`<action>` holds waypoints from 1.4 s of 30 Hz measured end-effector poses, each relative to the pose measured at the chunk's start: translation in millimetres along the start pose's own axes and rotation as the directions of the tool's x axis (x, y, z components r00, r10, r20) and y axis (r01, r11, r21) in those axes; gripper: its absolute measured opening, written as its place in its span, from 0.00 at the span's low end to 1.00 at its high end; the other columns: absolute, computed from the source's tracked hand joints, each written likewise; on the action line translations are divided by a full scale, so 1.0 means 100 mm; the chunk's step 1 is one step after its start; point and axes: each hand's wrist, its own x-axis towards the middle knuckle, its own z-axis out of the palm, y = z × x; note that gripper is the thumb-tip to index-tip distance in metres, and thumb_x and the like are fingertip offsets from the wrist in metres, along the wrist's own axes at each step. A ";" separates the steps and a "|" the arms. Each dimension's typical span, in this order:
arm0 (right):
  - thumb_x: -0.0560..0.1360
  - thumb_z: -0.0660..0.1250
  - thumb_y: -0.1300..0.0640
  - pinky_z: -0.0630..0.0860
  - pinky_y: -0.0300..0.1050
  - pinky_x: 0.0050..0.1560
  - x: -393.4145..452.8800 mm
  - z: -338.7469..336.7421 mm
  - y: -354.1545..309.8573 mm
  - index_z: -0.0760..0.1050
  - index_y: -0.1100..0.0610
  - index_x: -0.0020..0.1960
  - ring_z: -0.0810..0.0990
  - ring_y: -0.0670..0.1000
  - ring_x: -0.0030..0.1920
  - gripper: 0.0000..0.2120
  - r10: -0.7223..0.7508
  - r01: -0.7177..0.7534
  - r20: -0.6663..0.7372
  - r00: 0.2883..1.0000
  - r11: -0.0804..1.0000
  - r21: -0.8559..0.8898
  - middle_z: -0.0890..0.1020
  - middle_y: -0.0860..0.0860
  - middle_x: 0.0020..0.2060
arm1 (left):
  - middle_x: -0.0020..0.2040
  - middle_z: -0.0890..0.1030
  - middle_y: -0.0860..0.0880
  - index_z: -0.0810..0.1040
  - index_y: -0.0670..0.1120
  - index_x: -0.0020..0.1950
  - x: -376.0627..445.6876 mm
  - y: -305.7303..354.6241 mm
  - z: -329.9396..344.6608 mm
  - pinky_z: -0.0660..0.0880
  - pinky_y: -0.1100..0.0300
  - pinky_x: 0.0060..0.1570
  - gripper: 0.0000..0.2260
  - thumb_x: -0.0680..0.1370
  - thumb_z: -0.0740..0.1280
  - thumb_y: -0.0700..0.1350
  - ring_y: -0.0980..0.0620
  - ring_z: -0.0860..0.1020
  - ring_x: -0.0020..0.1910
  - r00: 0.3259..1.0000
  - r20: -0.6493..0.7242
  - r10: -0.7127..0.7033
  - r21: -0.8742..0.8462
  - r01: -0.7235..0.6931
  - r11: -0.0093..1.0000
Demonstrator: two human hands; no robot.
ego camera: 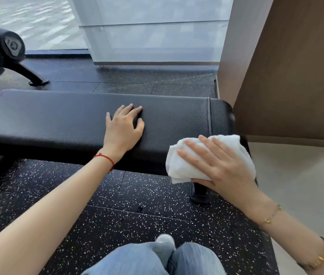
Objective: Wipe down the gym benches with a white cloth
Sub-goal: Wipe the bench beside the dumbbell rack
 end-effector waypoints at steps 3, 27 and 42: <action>0.79 0.61 0.36 0.65 0.58 0.74 0.25 -0.03 -0.10 0.55 0.48 0.80 0.66 0.59 0.75 0.35 0.000 -0.004 0.102 0.995 0.999 0.036 0.65 0.51 0.77 | 0.75 0.69 0.49 0.71 0.54 0.72 0.01 -0.01 0.02 0.51 0.36 0.75 0.20 0.80 0.60 0.50 0.49 0.61 0.77 1.000 -0.004 -0.001 -0.002 0.001 1.000; 0.81 0.49 0.35 0.44 0.51 0.78 0.80 0.06 0.22 0.58 0.40 0.78 0.54 0.53 0.79 0.27 0.262 -0.364 0.273 0.925 0.815 0.451 0.61 0.41 0.78 | 0.75 0.69 0.50 0.70 0.50 0.73 -0.02 -0.05 0.00 0.52 0.43 0.77 0.20 0.81 0.60 0.50 0.52 0.61 0.77 1.000 -0.016 -0.026 -0.033 0.026 0.999; 0.73 0.64 0.66 0.59 0.41 0.74 1.54 0.13 0.68 0.76 0.54 0.68 0.70 0.49 0.70 0.24 0.290 -0.454 0.349 0.891 0.583 0.674 0.76 0.48 0.67 | 0.73 0.72 0.50 0.73 0.49 0.71 0.04 0.13 -0.32 0.54 0.44 0.76 0.20 0.79 0.64 0.48 0.50 0.65 0.75 0.987 0.126 -0.104 -0.007 0.106 0.994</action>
